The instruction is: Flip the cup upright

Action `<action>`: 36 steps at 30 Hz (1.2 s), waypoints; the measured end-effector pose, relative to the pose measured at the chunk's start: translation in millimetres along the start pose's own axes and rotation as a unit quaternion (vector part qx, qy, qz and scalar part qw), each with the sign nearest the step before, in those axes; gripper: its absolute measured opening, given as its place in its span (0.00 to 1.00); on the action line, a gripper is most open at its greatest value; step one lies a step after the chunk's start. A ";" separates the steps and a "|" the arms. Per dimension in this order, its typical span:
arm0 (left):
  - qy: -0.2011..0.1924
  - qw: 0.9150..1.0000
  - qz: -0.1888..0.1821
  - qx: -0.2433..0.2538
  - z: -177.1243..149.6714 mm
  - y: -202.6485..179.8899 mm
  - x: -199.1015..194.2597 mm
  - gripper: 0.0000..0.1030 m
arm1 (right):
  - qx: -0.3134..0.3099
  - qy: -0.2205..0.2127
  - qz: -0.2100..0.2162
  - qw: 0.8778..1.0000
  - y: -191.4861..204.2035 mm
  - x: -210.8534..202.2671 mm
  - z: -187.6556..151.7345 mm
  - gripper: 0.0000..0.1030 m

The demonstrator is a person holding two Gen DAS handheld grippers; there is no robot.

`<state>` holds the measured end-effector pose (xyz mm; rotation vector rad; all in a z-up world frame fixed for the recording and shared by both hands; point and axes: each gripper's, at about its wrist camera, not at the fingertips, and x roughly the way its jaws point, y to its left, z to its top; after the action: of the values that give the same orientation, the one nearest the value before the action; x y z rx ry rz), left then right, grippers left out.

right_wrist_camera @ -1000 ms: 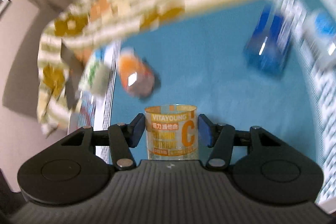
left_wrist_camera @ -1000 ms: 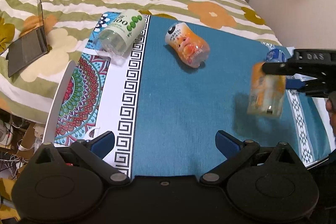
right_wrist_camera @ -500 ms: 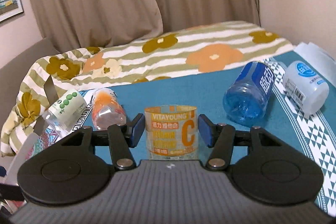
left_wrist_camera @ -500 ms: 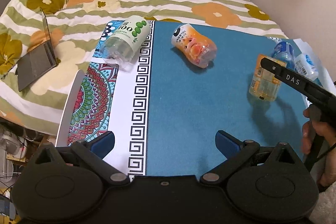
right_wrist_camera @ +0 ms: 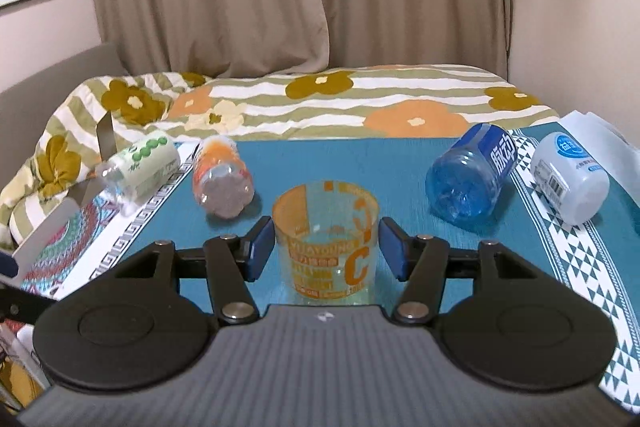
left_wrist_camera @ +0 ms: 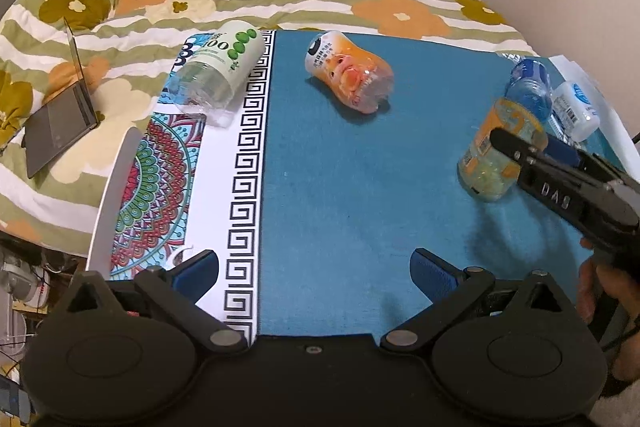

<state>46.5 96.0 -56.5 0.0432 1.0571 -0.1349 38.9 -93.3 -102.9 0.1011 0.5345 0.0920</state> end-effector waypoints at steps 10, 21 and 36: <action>-0.004 1.000 -0.003 -0.022 -3.6 -3.6 -3.4 1.00 | -0.004 0.014 0.007 1.000 -2.1 0.4 1.3 0.72; -0.029 0.999 0.007 -0.036 -1.1 -13.5 -20.1 1.00 | 0.002 0.082 0.007 0.997 -14.6 -0.1 12.6 1.00; -0.070 0.997 0.034 0.014 19.7 -56.1 -51.0 1.00 | -0.005 0.241 -0.066 0.968 -52.8 -63.7 66.5 1.00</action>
<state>31.5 43.0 -0.8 0.0926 0.9124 -0.0899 21.7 -157.6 -20.3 0.0314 1.0245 -0.0139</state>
